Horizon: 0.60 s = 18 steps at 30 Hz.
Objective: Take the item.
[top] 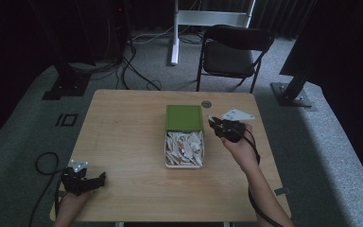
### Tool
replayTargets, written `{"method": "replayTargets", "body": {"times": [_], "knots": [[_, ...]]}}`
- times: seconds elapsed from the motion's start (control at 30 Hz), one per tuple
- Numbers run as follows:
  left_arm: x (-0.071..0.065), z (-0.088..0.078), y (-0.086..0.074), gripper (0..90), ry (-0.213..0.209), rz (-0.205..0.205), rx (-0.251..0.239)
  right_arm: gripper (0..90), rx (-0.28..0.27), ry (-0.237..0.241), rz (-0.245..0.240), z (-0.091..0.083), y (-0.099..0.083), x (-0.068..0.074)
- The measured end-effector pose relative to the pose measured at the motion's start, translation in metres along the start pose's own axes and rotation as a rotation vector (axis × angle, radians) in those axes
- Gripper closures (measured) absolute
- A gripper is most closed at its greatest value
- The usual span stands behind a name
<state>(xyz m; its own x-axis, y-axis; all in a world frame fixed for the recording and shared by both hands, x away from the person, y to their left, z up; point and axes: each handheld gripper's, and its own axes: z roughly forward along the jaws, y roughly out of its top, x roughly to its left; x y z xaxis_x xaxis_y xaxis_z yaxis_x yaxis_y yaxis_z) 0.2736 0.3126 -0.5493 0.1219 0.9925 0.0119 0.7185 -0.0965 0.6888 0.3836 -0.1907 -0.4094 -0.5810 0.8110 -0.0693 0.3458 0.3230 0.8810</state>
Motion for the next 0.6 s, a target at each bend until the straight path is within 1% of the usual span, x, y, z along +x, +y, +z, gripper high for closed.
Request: {"method": "replayTargets", "body": {"times": [0.03, 0.07, 0.13, 0.17, 0.3, 0.53, 0.6], "knots": [[0.0, 0.0, 0.0, 0.7, 0.0, -0.002, -0.002, 76.5, 0.001, -0.013, 0.01, 0.001, -0.002, -0.003], [0.0, 0.0, 0.0, 0.7, 0.0, -0.002, -0.001, 76.5, 0.013, -0.021, 0.007, 0.003, -0.004, -0.007], [0.0, 0.0, 0.0, 0.7, 0.0, -0.002, -0.001, 76.5, 0.025, -0.054, 0.016, 0.007, -0.008, -0.013], [0.0, 0.0, 0.0, 0.7, 0.0, -0.002, -0.001, 76.5, 0.036, -0.071, 0.011, 0.009, -0.01, -0.016], [0.0, 0.0, 0.0, 0.7, 0.0, -0.002, -0.001, 76.5, 0.073, -0.127, 0.026, 0.019, -0.02, -0.029], [0.0, 0.0, 0.0, 0.7, 0.0, -0.002, -0.001, 76.5, 0.124, -0.185, 0.068, 0.042, -0.034, -0.049], [0.0, 0.0, 0.0, 0.7, 0.0, -0.001, 0.0, 76.5, 0.142, -0.199, 0.071, 0.049, -0.038, -0.053]]}}
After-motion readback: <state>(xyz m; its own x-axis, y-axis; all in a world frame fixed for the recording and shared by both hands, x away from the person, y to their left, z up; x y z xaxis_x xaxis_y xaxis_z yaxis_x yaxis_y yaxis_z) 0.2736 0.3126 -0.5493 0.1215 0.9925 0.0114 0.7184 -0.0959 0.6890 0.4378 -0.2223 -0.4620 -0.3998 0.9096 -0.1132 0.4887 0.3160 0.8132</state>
